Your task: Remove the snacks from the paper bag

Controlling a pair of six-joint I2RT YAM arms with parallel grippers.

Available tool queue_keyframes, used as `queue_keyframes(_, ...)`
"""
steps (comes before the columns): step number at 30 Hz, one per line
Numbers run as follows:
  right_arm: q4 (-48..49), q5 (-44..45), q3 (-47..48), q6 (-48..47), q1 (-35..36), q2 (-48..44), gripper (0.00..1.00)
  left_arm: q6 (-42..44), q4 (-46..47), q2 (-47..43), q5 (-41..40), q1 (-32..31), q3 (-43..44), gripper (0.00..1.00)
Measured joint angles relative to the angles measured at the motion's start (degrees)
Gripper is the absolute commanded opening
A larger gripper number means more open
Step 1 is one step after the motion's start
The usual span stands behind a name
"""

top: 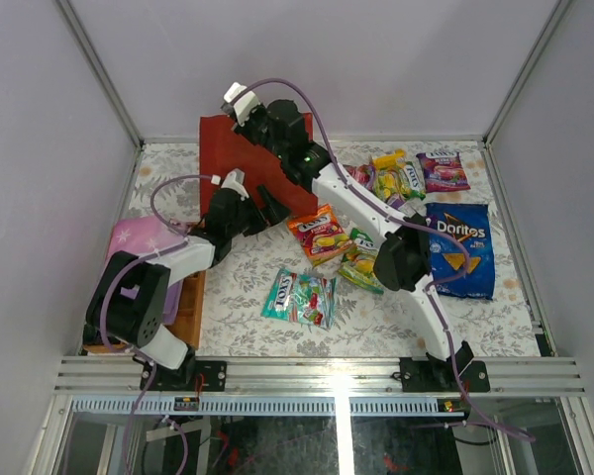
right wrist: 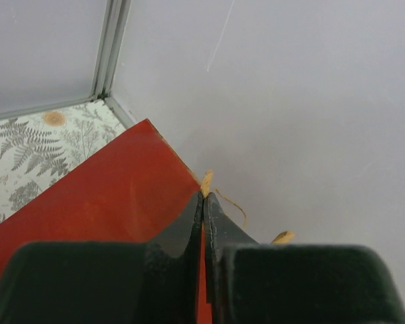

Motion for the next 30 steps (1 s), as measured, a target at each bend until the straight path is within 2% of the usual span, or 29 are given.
queue_keyframes(11, 3.8, -0.1, -13.8, 1.1, 0.0, -6.7, 0.00, -0.7, 4.9, 12.1, 1.6, 4.4, 7.3, 0.95)
queue_keyframes(18, 5.9, -3.3, -16.3, 1.9, 0.0, -10.1, 0.00, -1.6, 5.9, 17.0, 1.6, 4.8, 10.7, 0.94)
queue_keyframes(26, 3.7, -9.4, -16.9, 2.7, 0.0, -11.2, 0.01, -4.3, 7.4, 25.0, 1.6, 5.2, 17.0, 0.93)
queue_keyframes(28, 3.3, -10.3, -17.8, 3.2, 0.0, -11.2, 0.11, -5.4, 7.8, 26.8, 1.7, 5.6, 17.7, 0.93)
queue_keyframes(30, 2.6, -10.7, -18.8, 3.8, 0.0, -11.2, 0.35, -6.3, 8.0, 28.0, 2.0, 6.1, 18.0, 0.93)
